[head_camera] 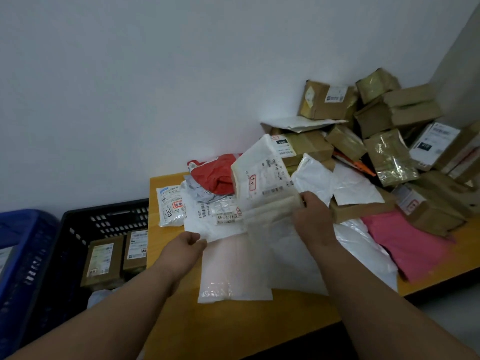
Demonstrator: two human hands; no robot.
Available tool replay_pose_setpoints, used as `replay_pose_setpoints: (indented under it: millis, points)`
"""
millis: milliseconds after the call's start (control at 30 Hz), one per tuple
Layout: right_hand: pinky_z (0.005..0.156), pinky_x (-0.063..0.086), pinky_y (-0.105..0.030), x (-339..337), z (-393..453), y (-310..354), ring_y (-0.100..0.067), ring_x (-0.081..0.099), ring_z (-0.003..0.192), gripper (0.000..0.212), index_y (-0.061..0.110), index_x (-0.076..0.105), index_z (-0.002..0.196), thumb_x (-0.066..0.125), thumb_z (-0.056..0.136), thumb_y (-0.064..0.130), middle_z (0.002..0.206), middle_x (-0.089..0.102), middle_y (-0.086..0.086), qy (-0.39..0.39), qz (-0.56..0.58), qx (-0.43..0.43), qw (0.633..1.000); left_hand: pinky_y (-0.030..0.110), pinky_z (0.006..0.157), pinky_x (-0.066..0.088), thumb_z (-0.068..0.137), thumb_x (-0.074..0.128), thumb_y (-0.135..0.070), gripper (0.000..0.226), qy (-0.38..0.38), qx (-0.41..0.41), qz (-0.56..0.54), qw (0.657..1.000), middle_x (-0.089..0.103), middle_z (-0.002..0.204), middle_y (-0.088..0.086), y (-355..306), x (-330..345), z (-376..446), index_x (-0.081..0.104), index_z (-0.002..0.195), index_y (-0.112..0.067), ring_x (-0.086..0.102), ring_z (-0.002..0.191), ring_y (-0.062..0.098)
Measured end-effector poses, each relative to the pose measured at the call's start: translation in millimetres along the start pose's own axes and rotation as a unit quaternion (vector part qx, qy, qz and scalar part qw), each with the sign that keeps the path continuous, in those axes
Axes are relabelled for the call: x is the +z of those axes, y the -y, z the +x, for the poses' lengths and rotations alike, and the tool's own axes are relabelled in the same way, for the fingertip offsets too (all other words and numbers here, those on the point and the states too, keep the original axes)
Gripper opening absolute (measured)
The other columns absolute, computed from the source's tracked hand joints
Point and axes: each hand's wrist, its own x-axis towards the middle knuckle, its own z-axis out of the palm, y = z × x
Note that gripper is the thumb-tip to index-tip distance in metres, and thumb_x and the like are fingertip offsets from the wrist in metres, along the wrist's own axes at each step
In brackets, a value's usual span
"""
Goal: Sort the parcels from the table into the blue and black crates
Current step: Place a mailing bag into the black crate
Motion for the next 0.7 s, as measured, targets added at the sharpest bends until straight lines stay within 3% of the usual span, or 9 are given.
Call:
replay_pose_setpoints:
  millis: [67,167,267,400,500,567,700]
  points:
    - [0.069,0.048,-0.033,-13.2,2.3,2.8,-0.027,0.059,0.090,0.028,0.014,0.060,0.090,0.045,0.079,-0.006,0.091,0.064,-0.005,0.025,0.121,0.071,0.990,0.032,0.091,0.038,0.095,0.058,-0.035,0.046,0.008,0.001,-0.037,0.999,0.053,0.136,0.004,-8.0,-0.3,-4.5,0.050,0.136,-0.015,0.049,0.115,0.019]
    - [0.085,0.055,-0.056,-23.2,-1.8,2.8,-0.041,0.061,0.097,0.043,0.008,0.064,0.094,0.038,0.066,-0.013,0.101,0.066,-0.020,0.107,0.296,0.166,0.935,0.042,0.107,0.037,0.093,0.059,-0.042,0.058,0.037,-0.003,-0.078,0.996,0.048,0.142,0.004,-14.1,-0.9,-12.5,0.042,0.143,-0.016,0.046,0.127,0.023]
    - [0.074,0.058,-0.054,-21.1,-9.0,-1.0,-0.046,0.064,0.095,0.054,0.007,0.068,0.100,0.035,0.064,-0.014,0.103,0.069,-0.024,0.159,0.407,0.208,0.875,0.041,0.104,0.039,0.090,0.061,-0.047,0.064,0.072,-0.018,-0.125,0.989,0.051,0.138,0.001,-17.0,-0.6,-23.2,0.039,0.145,-0.021,0.048,0.124,0.023]
    - [0.072,0.058,-0.046,-14.9,-19.4,-1.7,-0.044,0.065,0.098,0.062,0.010,0.068,0.112,0.037,0.063,-0.011,0.107,0.071,-0.021,0.242,0.450,0.209,0.834,0.040,0.097,0.048,0.088,0.064,-0.039,0.044,0.121,-0.038,-0.250,0.960,0.070,0.115,0.001,-17.6,0.0,-32.1,0.058,0.128,-0.022,0.061,0.110,0.022]
    - [0.070,0.058,-0.044,-10.8,-25.5,-0.3,-0.039,0.068,0.093,0.060,0.013,0.068,0.114,0.033,0.072,-0.014,0.105,0.072,-0.017,0.283,0.447,0.200,0.825,0.031,0.074,0.056,0.092,0.062,-0.021,0.029,0.130,-0.032,-0.307,0.942,0.074,0.106,0.004,-17.2,-2.9,-35.7,0.063,0.121,-0.016,0.069,0.094,0.019]
    - [0.070,0.058,-0.043,-6.8,-29.1,1.0,-0.036,0.070,0.090,0.060,0.014,0.068,0.113,0.032,0.075,-0.014,0.105,0.073,-0.017,0.303,0.443,0.194,0.821,0.028,0.064,0.056,0.090,0.063,-0.016,0.030,0.136,-0.028,-0.319,0.937,0.074,0.105,0.004,-14.5,-7.2,-38.4,0.063,0.119,-0.016,0.071,0.088,0.016]
    - [0.066,0.058,-0.042,6.0,-34.8,5.8,-0.035,0.072,0.087,0.061,0.016,0.069,0.111,0.031,0.074,-0.014,0.106,0.073,-0.016,0.330,0.447,0.191,0.809,0.032,0.070,0.055,0.076,0.069,-0.018,0.046,0.151,-0.011,-0.339,0.929,0.072,0.113,0.005,-2.2,-19.9,-41.2,0.062,0.122,-0.022,0.068,0.102,0.022]
